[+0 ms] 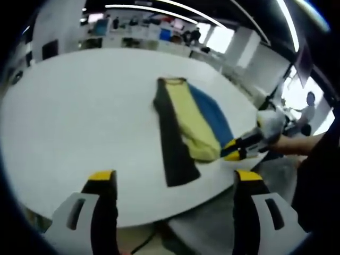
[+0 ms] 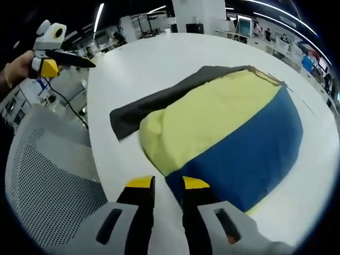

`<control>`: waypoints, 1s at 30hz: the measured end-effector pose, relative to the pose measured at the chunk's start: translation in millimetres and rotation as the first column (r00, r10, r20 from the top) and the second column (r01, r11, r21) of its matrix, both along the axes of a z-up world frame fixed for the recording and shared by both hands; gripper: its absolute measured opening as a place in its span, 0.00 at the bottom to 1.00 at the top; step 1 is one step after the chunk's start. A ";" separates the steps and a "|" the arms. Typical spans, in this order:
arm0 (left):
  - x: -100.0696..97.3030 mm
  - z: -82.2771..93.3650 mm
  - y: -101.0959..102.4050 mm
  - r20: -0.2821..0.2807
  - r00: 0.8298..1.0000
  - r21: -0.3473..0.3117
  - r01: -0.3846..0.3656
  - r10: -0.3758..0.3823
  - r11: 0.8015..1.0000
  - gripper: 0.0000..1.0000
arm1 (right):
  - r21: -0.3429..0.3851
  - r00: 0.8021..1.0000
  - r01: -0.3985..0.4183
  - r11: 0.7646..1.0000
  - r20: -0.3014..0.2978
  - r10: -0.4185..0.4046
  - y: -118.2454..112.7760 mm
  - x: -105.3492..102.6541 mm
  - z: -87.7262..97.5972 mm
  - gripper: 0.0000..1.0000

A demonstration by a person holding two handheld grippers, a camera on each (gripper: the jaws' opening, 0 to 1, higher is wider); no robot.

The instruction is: Fold the garment on the visible template until the final outline fits inside the template.

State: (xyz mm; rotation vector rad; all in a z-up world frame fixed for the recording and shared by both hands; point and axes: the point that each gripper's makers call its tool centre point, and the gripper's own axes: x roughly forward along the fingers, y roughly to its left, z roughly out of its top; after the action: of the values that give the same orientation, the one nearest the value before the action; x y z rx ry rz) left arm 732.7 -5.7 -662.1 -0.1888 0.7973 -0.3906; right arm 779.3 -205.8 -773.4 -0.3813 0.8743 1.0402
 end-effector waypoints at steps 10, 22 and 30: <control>3.2 1.2 4.2 -0.004 1.000 -0.025 -0.027 0.027 0.999 0.85 | -0.045 0.999 -0.009 0.999 0.052 0.012 -3.3 5.9 -3.6 0.11; 4.3 -3.7 1.4 -0.018 1.000 -0.020 -0.020 0.020 1.000 0.84 | -0.161 0.957 -0.182 0.970 0.199 0.213 -0.8 -3.4 -6.6 0.09; 3.6 -3.1 1.5 -0.017 1.000 -0.015 -0.016 0.016 1.000 0.84 | -0.097 0.987 -0.093 0.991 0.119 0.104 -2.5 1.2 -6.0 0.03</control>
State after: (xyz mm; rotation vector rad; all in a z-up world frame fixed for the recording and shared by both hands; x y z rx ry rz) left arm 736.3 -4.2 -665.2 -0.2129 0.8090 -0.3803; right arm 780.4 -208.3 -779.4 -0.5651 0.7989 1.0585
